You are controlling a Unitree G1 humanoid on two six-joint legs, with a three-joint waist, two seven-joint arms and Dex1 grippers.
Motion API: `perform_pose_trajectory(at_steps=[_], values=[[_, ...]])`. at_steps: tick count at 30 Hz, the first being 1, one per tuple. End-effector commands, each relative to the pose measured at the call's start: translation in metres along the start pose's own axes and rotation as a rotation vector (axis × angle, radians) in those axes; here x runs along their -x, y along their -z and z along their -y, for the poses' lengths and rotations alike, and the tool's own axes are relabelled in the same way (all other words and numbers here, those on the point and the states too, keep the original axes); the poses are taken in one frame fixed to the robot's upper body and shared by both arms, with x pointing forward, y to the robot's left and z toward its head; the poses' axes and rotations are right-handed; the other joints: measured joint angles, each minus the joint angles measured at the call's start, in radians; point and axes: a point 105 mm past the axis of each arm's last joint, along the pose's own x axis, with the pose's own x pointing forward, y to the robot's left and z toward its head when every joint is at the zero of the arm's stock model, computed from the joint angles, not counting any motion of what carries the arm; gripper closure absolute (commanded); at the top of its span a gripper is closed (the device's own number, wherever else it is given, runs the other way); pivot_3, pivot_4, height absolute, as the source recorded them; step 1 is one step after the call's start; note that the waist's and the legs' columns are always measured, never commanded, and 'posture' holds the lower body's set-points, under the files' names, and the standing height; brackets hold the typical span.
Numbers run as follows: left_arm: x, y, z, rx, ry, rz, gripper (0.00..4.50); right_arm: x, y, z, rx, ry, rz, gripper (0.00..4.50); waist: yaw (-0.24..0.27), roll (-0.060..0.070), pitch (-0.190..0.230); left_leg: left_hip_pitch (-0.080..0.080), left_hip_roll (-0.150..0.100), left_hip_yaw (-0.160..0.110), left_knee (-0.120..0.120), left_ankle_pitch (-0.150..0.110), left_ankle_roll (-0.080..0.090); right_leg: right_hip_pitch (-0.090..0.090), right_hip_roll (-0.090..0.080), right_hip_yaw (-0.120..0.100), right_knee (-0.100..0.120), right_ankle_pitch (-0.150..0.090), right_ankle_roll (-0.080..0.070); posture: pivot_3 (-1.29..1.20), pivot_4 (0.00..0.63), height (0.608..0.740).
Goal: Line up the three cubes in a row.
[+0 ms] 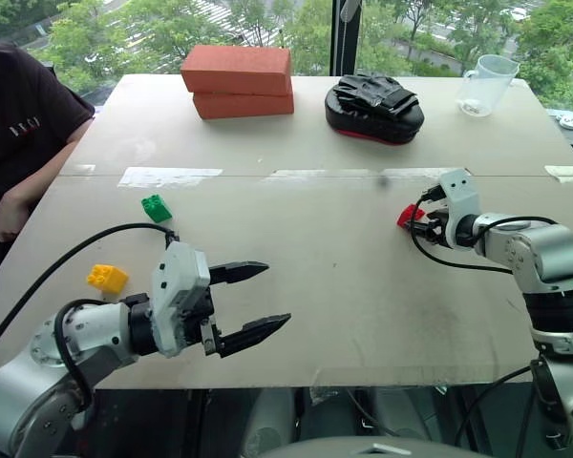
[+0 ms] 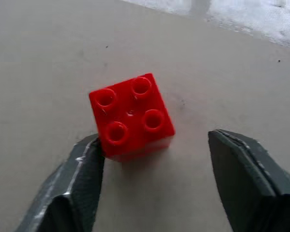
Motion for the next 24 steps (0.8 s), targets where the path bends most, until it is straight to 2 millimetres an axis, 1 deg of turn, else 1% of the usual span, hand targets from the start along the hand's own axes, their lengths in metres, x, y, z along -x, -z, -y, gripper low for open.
perform_pose_trajectory(at_steps=[1,2,6,7,10,12,14,17,18,21,24], values=[[0.002,-0.003,0.004,-0.030,-0.005,0.000,0.06,0.001,-0.016,-0.004,0.049,-0.041,0.047,3.18,-0.004,0.000,0.000,0.000,0.000,0.000,0.000,0.000,0.000,0.000,0.000,0.000,0.000,0.000,0.000,0.00,0.150,0.740],[0.002,-0.003,0.005,-0.029,-0.009,0.001,0.06,0.001,-0.017,-0.005,0.067,-0.048,0.049,3.28,-0.005,0.000,0.000,0.000,0.000,0.000,0.000,0.000,0.000,0.000,0.000,0.000,0.000,0.000,0.000,0.00,0.150,0.740],[0.002,-0.001,0.006,-0.023,-0.016,0.004,0.06,0.001,-0.020,-0.006,0.105,-0.081,0.064,3.27,-0.006,0.000,0.000,0.000,0.000,0.000,0.000,0.000,0.000,0.000,0.000,0.000,0.000,0.000,0.000,0.00,0.150,0.740],[0.002,-0.001,0.006,-0.021,-0.019,0.004,0.06,0.003,-0.022,-0.009,0.144,-0.113,0.075,3.27,-0.007,0.000,0.000,0.000,0.001,0.000,0.000,0.000,0.000,0.000,0.000,0.000,0.000,0.000,0.000,0.00,0.150,0.740],[0.003,0.001,0.006,-0.019,-0.026,0.000,0.06,0.015,-0.022,-0.025,0.278,-0.287,0.072,3.27,-0.008,0.000,0.000,0.000,0.000,0.000,0.000,0.000,0.000,0.000,0.000,0.000,0.000,0.000,0.000,0.00,0.150,0.740],[0.004,0.003,0.007,-0.017,-0.029,-0.007,0.06,0.025,-0.022,-0.034,0.439,-0.406,0.109,3.27,-0.008,0.001,0.000,0.000,0.001,0.000,0.000,0.000,0.000,0.000,0.000,0.000,0.000,0.000,0.000,0.00,0.150,0.740],[0.006,0.005,0.008,-0.013,-0.027,-0.014,0.06,0.028,-0.018,-0.035,0.530,-0.485,0.091,3.27,-0.012,0.001,0.000,0.000,0.001,0.000,0.000,0.000,0.000,0.000,0.000,0.000,0.000,0.000,0.000,0.00,0.150,0.740],[0.006,0.007,0.009,-0.013,-0.016,-0.025,0.06,0.019,-0.015,-0.031,0.711,-0.532,0.050,3.27,-0.021,0.001,0.000,0.001,0.001,0.001,0.000,0.000,0.000,0.000,0.001,0.001,0.000,0.000,0.000,0.00,0.150,0.740],[0.006,0.007,0.010,-0.013,-0.015,-0.024,0.06,0.016,-0.015,-0.031,0.740,-0.552,0.045,3.27,-0.022,0.001,0.000,0.002,0.002,0.001,0.000,0.000,0.000,0.000,0.001,0.001,0.000,0.000,0.000,0.00,0.150,0.740],[0.007,0.007,0.009,-0.014,-0.013,-0.023,0.06,0.009,-0.020,-0.034,0.757,-0.608,0.033,3.27,-0.020,0.001,0.001,0.002,0.002,0.001,0.001,0.000,0.000,0.000,0.002,0.001,0.001,0.000,0.000,0.00,0.150,0.740],[0.008,0.007,0.010,-0.014,-0.015,-0.025,0.06,0.003,-0.020,-0.037,0.821,-0.675,0.024,3.27,-0.018,0.001,0.001,0.002,0.002,0.001,0.001,0.001,-0.002,0.000,0.002,0.001,0.002,0.000,0.000,0.00,0.150,0.740]])
